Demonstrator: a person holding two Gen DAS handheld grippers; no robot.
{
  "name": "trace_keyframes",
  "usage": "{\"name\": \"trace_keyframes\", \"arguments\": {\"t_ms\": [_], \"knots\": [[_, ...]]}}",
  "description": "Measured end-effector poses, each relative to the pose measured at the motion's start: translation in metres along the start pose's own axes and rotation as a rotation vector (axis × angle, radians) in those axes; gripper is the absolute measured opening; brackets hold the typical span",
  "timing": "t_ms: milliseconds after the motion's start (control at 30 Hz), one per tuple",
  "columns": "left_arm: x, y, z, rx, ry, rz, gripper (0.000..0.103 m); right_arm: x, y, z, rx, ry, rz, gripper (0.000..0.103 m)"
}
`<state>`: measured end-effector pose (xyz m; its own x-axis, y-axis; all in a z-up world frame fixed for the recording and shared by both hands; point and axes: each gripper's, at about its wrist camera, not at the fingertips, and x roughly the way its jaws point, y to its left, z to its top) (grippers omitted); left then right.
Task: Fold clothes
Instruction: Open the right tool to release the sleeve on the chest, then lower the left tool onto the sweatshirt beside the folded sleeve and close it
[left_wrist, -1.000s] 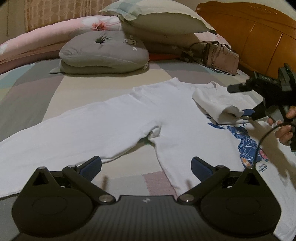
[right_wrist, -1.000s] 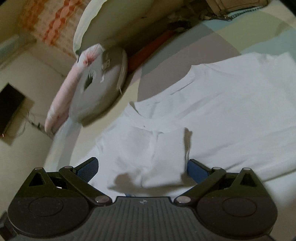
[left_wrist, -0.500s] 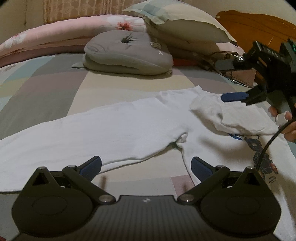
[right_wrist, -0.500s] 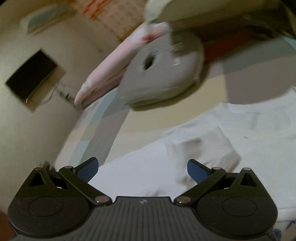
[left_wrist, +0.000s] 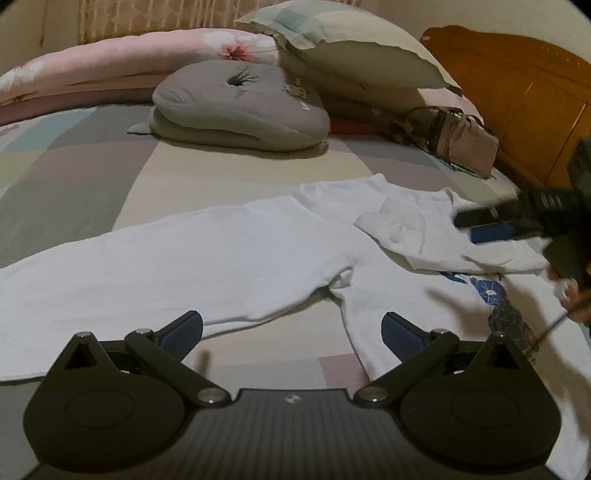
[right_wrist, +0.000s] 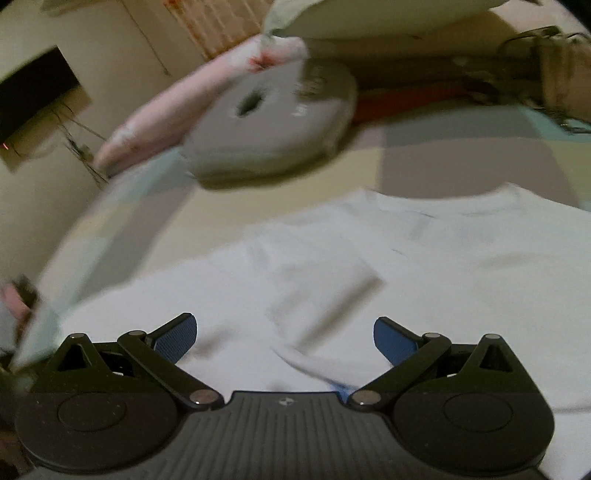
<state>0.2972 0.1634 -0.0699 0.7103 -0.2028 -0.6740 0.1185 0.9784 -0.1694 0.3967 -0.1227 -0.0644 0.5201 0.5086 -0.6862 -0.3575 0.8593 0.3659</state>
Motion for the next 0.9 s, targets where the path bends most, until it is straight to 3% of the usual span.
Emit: {"name": "trace_keyframes", "arguments": {"t_ms": [167,233,333,467,567,667,900], "knots": [[0.003,-0.017,0.002,0.011,-0.034,-0.026,0.102,-0.028,-0.018,-0.041,-0.119,-0.004,-0.214,0.103],[0.004,-0.022,0.002,0.000,-0.043,-0.057,0.102,-0.036,-0.024,-0.061,-0.146,-0.006,-0.229,0.103],[0.007,-0.037,0.000,-0.017,-0.048,-0.114,0.102,-0.046,-0.031,-0.090,-0.158,-0.004,-0.186,0.103],[0.023,-0.066,0.008,-0.055,-0.037,-0.208,0.102,-0.058,-0.037,-0.115,-0.170,-0.063,-0.099,0.103],[0.042,-0.091,0.019,-0.067,0.006,-0.240,0.102,-0.067,-0.048,-0.126,-0.130,-0.117,-0.013,0.103],[0.062,-0.108,0.033,-0.076,0.022,-0.262,0.102,-0.075,-0.047,-0.123,-0.148,-0.096,0.038,0.103],[0.118,-0.073,0.052,-0.355,0.100,-0.270,0.102,-0.090,-0.039,-0.120,-0.143,-0.123,0.134,0.103]]}}
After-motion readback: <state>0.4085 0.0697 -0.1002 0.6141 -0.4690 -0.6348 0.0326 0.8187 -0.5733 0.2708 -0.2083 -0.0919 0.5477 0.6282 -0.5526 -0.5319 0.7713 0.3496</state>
